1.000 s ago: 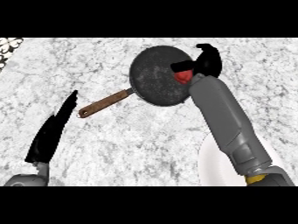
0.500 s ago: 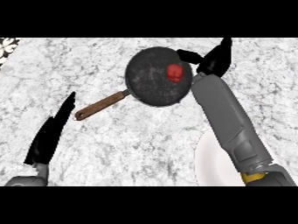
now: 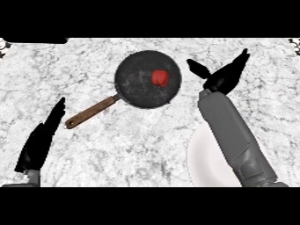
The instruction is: Pick the bell pepper from the plate and place it in the pan
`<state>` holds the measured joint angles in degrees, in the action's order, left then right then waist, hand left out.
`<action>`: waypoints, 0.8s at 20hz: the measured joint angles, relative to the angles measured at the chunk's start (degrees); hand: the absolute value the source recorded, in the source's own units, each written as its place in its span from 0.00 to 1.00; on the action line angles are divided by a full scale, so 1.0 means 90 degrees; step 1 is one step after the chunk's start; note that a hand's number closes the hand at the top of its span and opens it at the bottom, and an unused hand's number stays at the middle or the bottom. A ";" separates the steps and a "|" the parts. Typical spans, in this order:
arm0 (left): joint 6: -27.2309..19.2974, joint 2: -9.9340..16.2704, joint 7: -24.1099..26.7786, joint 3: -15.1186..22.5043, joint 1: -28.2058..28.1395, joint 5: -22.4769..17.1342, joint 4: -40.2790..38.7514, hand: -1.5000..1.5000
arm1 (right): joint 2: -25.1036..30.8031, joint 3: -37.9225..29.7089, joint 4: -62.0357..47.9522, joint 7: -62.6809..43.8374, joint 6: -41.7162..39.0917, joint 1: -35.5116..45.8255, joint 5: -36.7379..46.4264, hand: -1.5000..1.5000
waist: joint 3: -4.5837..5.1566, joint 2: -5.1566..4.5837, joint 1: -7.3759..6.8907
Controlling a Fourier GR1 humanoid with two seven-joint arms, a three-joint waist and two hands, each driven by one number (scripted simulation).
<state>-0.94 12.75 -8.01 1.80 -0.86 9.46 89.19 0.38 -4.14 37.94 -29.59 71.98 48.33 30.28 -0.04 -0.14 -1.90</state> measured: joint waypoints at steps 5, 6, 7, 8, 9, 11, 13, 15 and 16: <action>-0.0057 0.0012 -0.0011 -0.0122 -0.0268 -0.0003 0.0165 0.50 | -0.0013 0.0605 0.1164 -0.0103 0.0111 -0.1232 0.0275 0.00 | 0.0008 0.0074 0.0248; -0.0006 0.0076 -0.0020 -0.0215 -0.0276 -0.0073 0.0173 0.50 | -0.0016 0.0717 0.1459 -0.0144 0.0108 -0.1505 0.0348 0.00 | 0.0010 0.0087 0.0292; -0.0038 0.0057 -0.0027 -0.0220 -0.0286 -0.0047 0.0167 0.50 | -0.0019 0.0823 0.1769 -0.0171 0.0100 -0.1822 0.0432 0.00 | 0.0012 0.0093 0.0324; -0.0024 0.0087 0.0006 -0.0246 -0.0327 -0.0043 0.0158 0.50 | 0.0007 0.0902 0.2100 -0.0215 0.0056 -0.2128 0.0521 0.00 | 0.0013 0.0101 0.0362; -0.0038 0.0069 0.0032 -0.0239 -0.0378 -0.0026 0.0181 0.50 | 0.0014 0.0958 0.2449 -0.0282 0.0012 -0.2439 0.0624 0.00 | 0.0014 0.0103 0.0381; -0.0062 0.0043 0.0051 -0.0240 -0.0442 -0.0004 0.0190 0.50 | 0.0028 0.1157 0.3111 -0.0434 -0.0073 -0.3093 0.0830 0.00 | 0.0017 0.0110 0.0418; -0.0065 0.0050 0.0021 -0.0251 -0.0521 0.0007 0.0297 0.50 | 0.0063 0.1259 0.3857 -0.0607 -0.0227 -0.3719 0.1077 0.00 | 0.0018 0.0108 0.0424; -0.0045 0.0059 0.0037 -0.0264 -0.0612 -0.0001 0.0410 0.50 | 0.0104 0.1426 0.4644 -0.0693 -0.0364 -0.4445 0.1273 0.00 | 0.0017 0.0100 0.0412; -0.0046 0.0043 -0.0009 -0.0242 -0.0604 0.0023 0.0448 0.50 | 0.0091 0.1498 0.5046 -0.0756 -0.0440 -0.4787 0.1384 0.00 | 0.0017 0.0092 0.0400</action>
<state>-1.35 13.14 -8.09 -0.38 -6.30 9.67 93.22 1.20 9.34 83.36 -36.40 68.02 5.25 42.73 0.11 0.68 1.70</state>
